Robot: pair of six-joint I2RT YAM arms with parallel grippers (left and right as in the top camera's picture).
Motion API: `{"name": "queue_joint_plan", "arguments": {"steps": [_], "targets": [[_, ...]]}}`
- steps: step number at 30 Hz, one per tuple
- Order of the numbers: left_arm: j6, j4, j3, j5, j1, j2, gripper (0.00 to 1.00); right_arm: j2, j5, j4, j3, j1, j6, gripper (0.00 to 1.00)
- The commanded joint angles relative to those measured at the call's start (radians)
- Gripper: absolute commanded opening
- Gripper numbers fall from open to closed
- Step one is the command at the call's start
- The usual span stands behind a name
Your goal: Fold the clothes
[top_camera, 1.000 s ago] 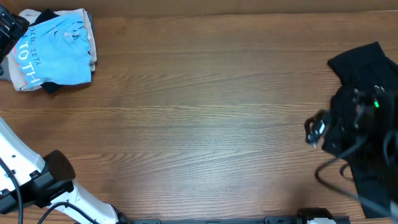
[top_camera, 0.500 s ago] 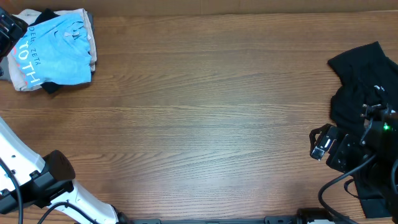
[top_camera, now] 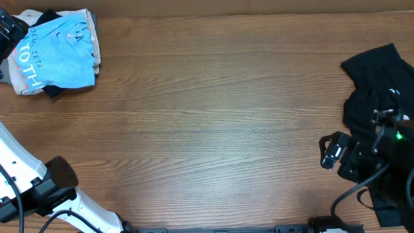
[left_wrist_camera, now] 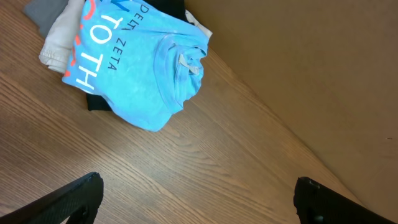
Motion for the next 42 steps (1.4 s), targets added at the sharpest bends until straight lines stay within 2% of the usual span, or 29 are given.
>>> {"name": "queue_joint_plan", "arguments": {"steps": [1, 9, 13, 18, 21, 27, 30, 36, 42], "targets": [[-0.006, 0.001, 0.0, -0.008, 0.0, -0.003, 1.0, -0.068, 0.009, 0.003, -0.002, 0.008, 0.0, 1.0], [-0.006, 0.001, 0.0, -0.008, 0.0, -0.003, 1.0, -0.196, 0.012, 0.002, -0.002, 0.008, 0.0, 1.0], [-0.006, 0.001, 0.0, -0.008, 0.0, -0.003, 1.0, -0.262, 0.092, 0.01, -0.003, 0.009, -0.002, 1.0], [-0.006, 0.001, 0.0, -0.008, 0.0, -0.003, 1.0, -0.323, 0.108, 0.078, -0.005, 0.01, 0.003, 1.0], [-0.006, 0.001, 0.0, -0.008, 0.0, -0.003, 1.0, -0.364, 0.125, 0.22, -0.052, 0.01, -0.002, 1.0], [-0.006, 0.001, 0.0, -0.008, 0.0, -0.003, 1.0, -0.444, 0.123, 0.491, -0.306, 0.025, -0.04, 1.0], [-0.006, 0.001, 0.0, -0.008, 0.0, -0.003, 1.0, -0.498, 0.103, 0.673, -0.51, 0.026, -0.12, 1.0], [-0.006, 0.001, 0.0, -0.008, 0.0, -0.003, 1.0, -0.612, -0.079, 1.022, -0.856, 0.026, -0.332, 1.0], [-0.006, 0.001, 0.0, -0.008, 0.0, -0.003, 1.0, -0.7, -0.079, 1.265, -1.086, 0.023, -0.333, 1.0]]}}
